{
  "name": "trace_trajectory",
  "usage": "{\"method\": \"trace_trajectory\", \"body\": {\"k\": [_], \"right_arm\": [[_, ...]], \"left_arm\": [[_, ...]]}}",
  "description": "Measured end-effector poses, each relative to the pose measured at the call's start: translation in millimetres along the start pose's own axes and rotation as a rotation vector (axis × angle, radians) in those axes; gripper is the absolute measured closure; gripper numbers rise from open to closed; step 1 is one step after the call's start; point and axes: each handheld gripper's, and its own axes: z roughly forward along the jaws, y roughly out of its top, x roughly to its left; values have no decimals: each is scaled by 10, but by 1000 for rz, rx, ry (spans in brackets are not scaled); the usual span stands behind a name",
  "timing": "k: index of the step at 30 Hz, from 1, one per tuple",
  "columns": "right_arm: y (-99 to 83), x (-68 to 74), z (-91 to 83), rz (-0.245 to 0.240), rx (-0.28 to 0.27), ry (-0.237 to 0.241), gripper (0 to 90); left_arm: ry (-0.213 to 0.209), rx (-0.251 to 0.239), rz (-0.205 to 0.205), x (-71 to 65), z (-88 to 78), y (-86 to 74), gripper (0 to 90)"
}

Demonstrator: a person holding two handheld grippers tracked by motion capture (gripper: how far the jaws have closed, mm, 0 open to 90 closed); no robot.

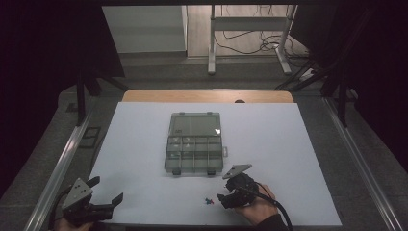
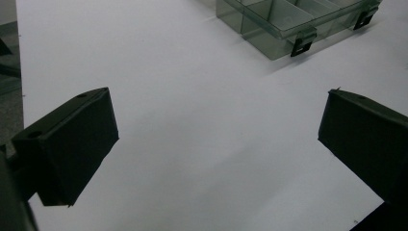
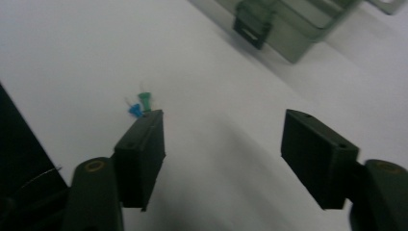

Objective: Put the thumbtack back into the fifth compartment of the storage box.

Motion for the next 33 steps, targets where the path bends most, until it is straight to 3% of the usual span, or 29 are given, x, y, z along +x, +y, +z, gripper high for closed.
{"method": "trace_trajectory", "body": {"k": [2, 5, 10, 17, 21, 33], "right_arm": [[13, 14, 15, -8, 5, 12, 357], [63, 64, 76, -32, 29, 53, 474], [119, 116, 148, -56, 47, 101, 592], [163, 177, 212, -77, 61, 123, 705], [181, 214, 260, -100, 71, 127, 737], [172, 224, 352, -106, 101, 120, 766]], "left_arm": [[0, 0, 0, 0, 0, 0, 6], [-1, 0, 2, 0, -1, 0, 6], [-4, -2, 3, -2, -2, -1, 7], [-7, -13, 5, -1, -12, -7, 7], [-6, -8, 16, -9, -11, -4, 7], [-2, -8, 26, -23, -7, -2, 7]]}}
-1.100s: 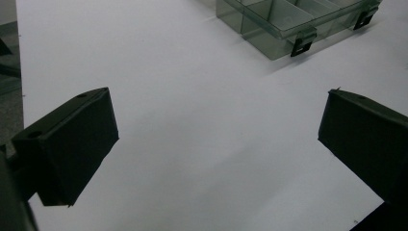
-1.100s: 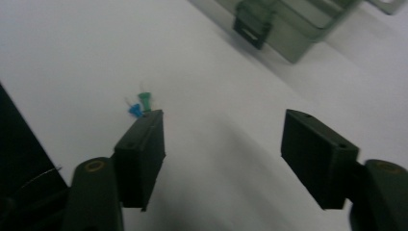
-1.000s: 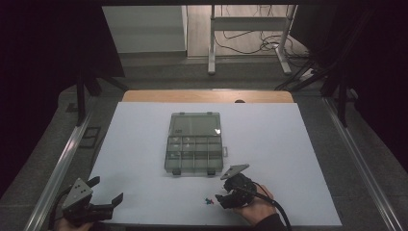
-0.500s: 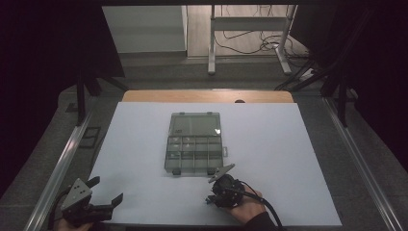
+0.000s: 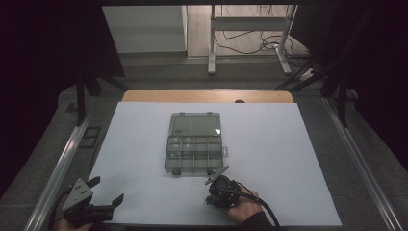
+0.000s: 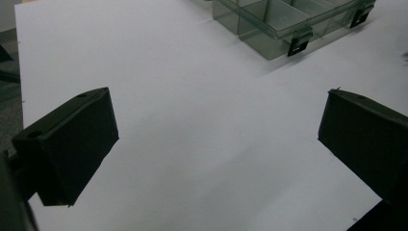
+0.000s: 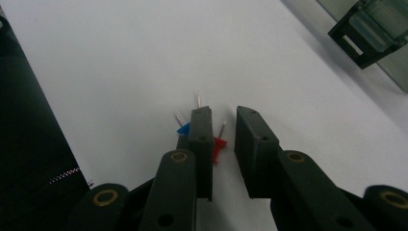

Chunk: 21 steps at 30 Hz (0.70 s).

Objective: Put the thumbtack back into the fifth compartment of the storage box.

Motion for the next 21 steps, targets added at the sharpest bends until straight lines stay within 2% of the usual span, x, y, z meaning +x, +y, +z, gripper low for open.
{"method": "trace_trajectory", "body": {"k": [5, 8, 12, 20, 21], "right_arm": [[-10, 8, 9, -12, 10, -24, 815], [-11, 11, 10, -24, 11, -31, 820], [-12, 25, 4, -17, 10, -39, 825], [-10, -50, -87, 7, -55, -38, 825], [-1, -73, -116, 12, -82, -26, 825]], "left_arm": [[0, 0, 2, -1, -1, -1, 6], [0, 0, 2, -1, 0, 0, 6], [-1, 4, 2, -1, 4, 2, 6], [-2, 12, -4, 5, 10, 4, 7], [-2, 12, -4, 4, 11, 5, 7]]}}
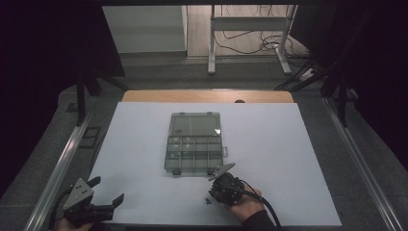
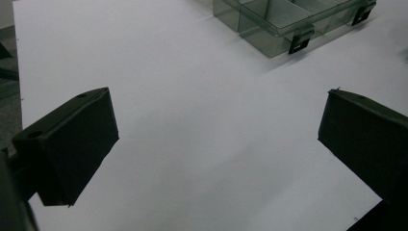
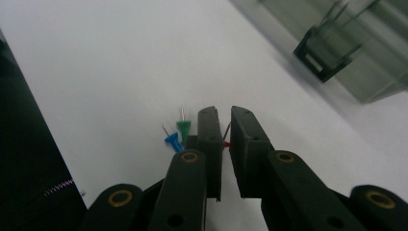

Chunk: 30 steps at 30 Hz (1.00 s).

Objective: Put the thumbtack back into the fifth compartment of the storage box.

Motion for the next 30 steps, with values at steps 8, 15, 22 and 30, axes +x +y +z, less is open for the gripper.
{"method": "trace_trajectory", "body": {"k": [8, 15, 22, 30], "right_arm": [[65, -42, -50, 6, -48, 13, 825], [158, -81, -59, 12, -92, 31, 825], [254, -109, -38, 10, -124, 41, 825], [377, -131, 15, 8, -144, 44, 825]], "left_arm": [[0, 2, 5, -5, 3, 2, 10], [-1, 2, 5, -5, 3, 2, 11], [-3, 2, 6, -4, 5, 2, 11], [-4, 1, 6, -3, 4, 2, 12]]}}
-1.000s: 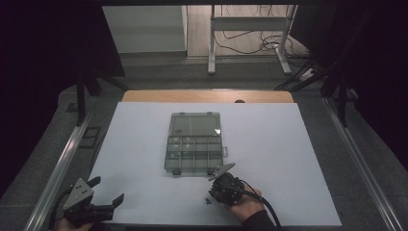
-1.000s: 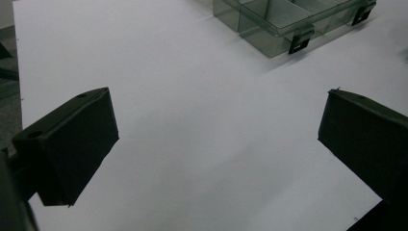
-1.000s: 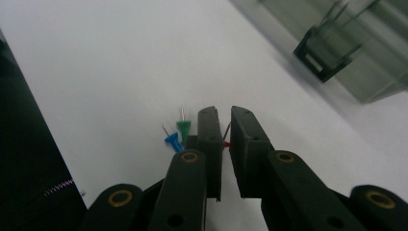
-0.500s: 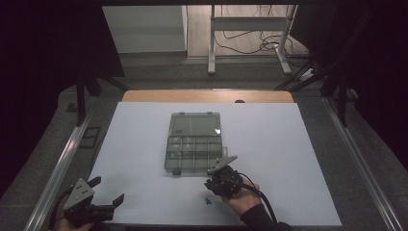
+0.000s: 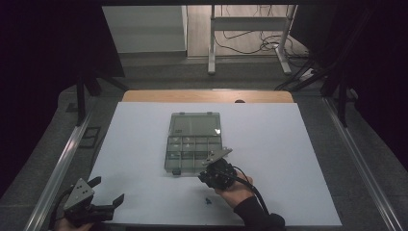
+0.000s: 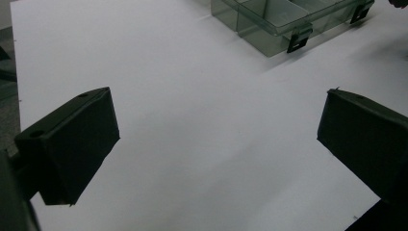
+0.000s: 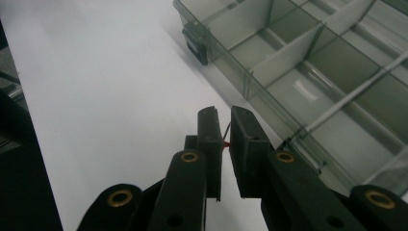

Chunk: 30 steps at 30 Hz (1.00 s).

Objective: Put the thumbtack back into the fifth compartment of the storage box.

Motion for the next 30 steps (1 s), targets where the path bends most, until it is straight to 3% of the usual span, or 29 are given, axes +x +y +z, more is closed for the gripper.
{"method": "trace_trajectory", "body": {"k": [30], "right_arm": [[507, -26, 324, -24, -66, 21, 823]], "left_arm": [[-8, 2, 8, 1, 4, 1, 12]]}}
